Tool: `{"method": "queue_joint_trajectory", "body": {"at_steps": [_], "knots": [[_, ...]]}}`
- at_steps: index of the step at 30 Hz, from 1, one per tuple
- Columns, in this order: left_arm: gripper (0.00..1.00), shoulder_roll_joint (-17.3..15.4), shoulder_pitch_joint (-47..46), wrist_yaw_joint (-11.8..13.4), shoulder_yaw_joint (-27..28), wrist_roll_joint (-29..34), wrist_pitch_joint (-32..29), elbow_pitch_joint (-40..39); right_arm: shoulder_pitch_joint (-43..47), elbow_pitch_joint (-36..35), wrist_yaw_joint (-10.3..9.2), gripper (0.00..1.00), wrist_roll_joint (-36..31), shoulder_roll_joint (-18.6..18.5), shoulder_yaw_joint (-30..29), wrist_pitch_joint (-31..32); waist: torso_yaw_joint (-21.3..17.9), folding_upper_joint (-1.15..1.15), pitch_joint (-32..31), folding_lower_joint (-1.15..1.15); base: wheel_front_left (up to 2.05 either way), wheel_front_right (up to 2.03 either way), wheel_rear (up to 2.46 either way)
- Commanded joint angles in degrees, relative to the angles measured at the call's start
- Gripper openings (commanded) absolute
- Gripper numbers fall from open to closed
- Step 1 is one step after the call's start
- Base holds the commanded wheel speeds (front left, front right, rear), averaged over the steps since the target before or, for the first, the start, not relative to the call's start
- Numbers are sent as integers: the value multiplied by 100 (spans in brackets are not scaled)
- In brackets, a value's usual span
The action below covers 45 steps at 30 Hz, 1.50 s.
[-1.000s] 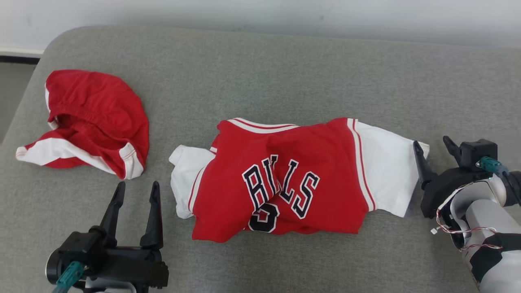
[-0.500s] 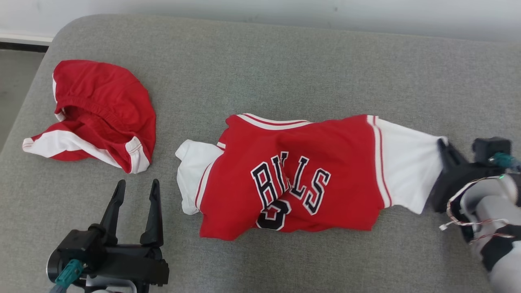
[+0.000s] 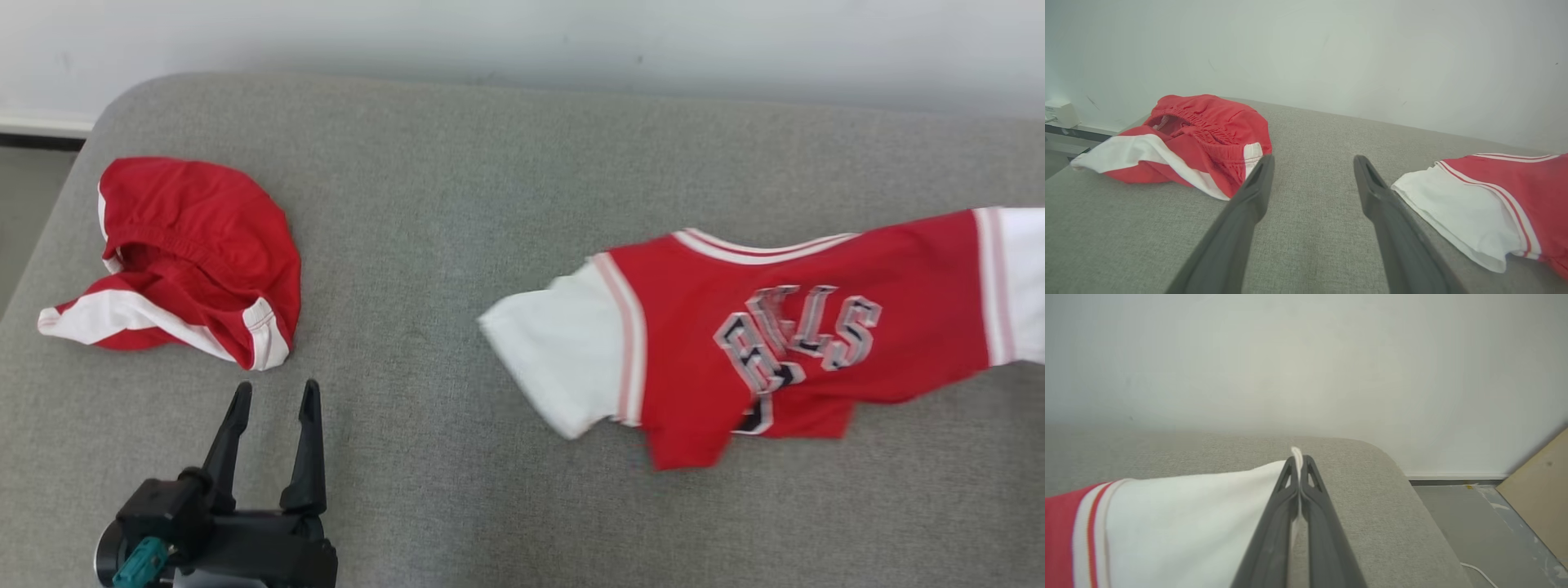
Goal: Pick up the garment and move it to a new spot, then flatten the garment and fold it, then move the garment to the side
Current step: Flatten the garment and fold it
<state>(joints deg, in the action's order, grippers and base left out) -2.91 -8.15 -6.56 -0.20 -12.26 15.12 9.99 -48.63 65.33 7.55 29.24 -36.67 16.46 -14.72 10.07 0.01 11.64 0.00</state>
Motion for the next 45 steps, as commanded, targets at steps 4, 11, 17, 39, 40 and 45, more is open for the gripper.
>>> {"method": "queue_joint_trajectory", "body": {"at_steps": [4,11,17,39,40,45], "knots": [[100,2,191,32,60,-9,5,22,-104,-67,-13,0,38,-315,-171,-47,-138,-1,-240,0,0,0,0],[100,3,343,46,139,-31,6,12,-78,-872,-13,0,-13,175,-96,-43,-322,-1,-546,0,0,0,0],[100,3,416,33,208,37,5,7,178,-1926,-13,0,124,1086,196,-42,-337,-1,-807,0,0,0,0],[100,2,361,-31,363,39,5,54,1587,-3140,-13,0,-156,3380,3896,-37,285,-1,-677,0,0,0,0],[100,2,349,-29,356,32,5,65,1677,-3215,-13,0,-64,3384,4089,-45,317,-1,-664,0,0,0,0],[100,2,285,-39,337,25,5,98,1900,-3174,-13,30,312,3376,4727,-48,385,-1,-626,0,0,0,0]]}}
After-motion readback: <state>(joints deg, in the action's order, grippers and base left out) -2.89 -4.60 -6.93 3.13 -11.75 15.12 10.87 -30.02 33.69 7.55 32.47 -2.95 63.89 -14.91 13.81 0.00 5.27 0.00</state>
